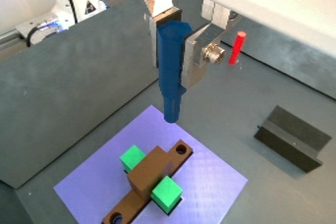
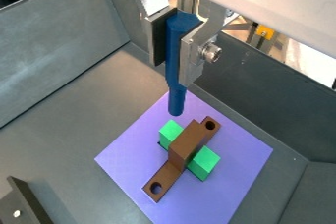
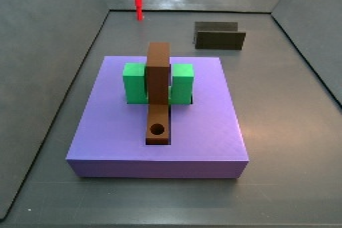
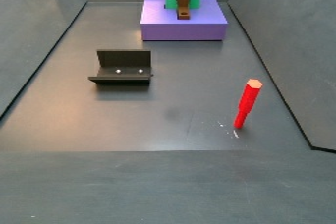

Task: Pick up the blue object. Move up. Move to above the board. Insert the blue object.
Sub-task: Insert the blue object.

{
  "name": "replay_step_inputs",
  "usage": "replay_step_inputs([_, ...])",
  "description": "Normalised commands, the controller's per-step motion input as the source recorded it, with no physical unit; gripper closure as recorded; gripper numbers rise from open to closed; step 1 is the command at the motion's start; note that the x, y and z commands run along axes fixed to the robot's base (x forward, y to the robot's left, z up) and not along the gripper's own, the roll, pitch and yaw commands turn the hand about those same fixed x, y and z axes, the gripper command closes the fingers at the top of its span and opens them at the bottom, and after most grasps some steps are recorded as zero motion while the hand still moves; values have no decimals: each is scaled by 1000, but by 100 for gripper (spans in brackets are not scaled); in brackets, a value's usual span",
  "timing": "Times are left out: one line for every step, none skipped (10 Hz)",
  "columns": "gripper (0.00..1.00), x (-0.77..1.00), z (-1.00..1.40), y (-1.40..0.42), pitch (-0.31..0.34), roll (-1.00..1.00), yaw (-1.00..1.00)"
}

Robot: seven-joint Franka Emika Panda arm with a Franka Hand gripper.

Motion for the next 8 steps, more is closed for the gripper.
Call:
replay_step_inputs([100, 109, -289, -189, -50, -266, -23])
replay_step_inputs([100, 171, -323, -314, -17, -239, 0])
replay_step_inputs([100, 129, -291, -383, 0, -166, 0])
replay_step_inputs([100, 0, -186, -323, 0, -30, 23])
replay_step_inputs([100, 0, -94, -326, 0, 11, 43])
replay_step_inputs([100, 60, -126, -723, 19, 181, 171])
replay_step_inputs([100, 329, -240, -780, 121, 207, 0])
replay_step_inputs([100, 409, -651, -351, 84, -63, -229])
